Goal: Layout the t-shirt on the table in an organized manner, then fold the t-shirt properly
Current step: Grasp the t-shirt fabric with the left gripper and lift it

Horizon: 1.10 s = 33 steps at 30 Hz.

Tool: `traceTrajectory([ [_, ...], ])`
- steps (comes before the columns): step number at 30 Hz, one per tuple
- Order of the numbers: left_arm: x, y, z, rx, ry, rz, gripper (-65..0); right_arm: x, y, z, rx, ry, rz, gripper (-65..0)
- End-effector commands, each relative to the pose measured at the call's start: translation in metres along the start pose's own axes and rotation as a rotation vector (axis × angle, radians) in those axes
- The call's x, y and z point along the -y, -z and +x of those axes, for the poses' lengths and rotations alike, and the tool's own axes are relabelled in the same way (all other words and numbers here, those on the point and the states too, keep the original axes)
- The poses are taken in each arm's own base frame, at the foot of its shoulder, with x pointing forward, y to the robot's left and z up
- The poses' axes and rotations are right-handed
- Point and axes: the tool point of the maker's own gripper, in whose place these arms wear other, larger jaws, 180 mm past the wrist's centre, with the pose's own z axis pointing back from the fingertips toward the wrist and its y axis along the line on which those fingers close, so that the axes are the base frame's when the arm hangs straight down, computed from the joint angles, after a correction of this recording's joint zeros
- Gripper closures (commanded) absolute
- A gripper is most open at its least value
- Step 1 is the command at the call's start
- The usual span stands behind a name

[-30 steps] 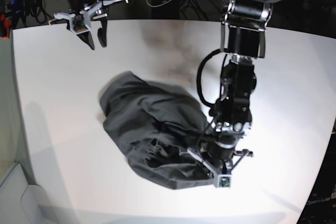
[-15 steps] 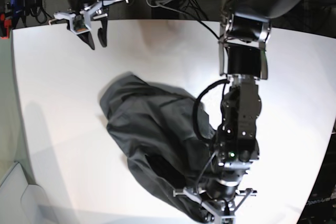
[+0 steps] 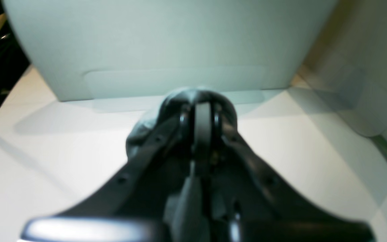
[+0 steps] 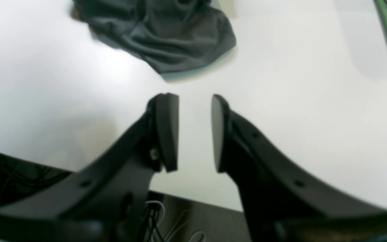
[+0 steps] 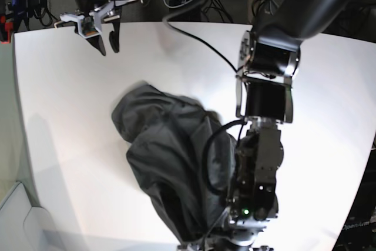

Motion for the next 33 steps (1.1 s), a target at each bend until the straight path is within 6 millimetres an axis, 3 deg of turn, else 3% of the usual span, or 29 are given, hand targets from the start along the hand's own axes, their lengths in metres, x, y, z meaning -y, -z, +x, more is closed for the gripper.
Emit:
traceTrajectory([
  [1,0.009,0.000,0.042,0.108,0.013,-0.015,-0.6,0.001,-0.002,0.008,0.033,-0.002,0.000,-18.1],
  [5,0.026,0.002,0.056,0.130,0.056,-0.048,-0.6,0.001,-0.002,0.008,0.033,-0.002,0.000,-18.1],
  [10,0.029,0.010,0.063,0.124,0.072,-0.053,-0.6,0.001,-0.002,0.008,0.033,-0.002,0.000,-18.1],
  [16,0.025,0.011,0.062,0.120,0.081,-0.046,-0.6,0.001,-0.002,0.008,0.033,-0.002,0.000,-18.1],
  [24,-0.007,0.011,0.055,0.098,0.123,0.009,-0.5,-0.001,-0.002,0.008,0.033,0.001,0.003,-18.1],
  [33,-0.006,0.010,0.057,0.104,0.123,0.008,-0.5,-0.002,-0.002,0.009,0.035,0.002,0.005,-18.1],
])
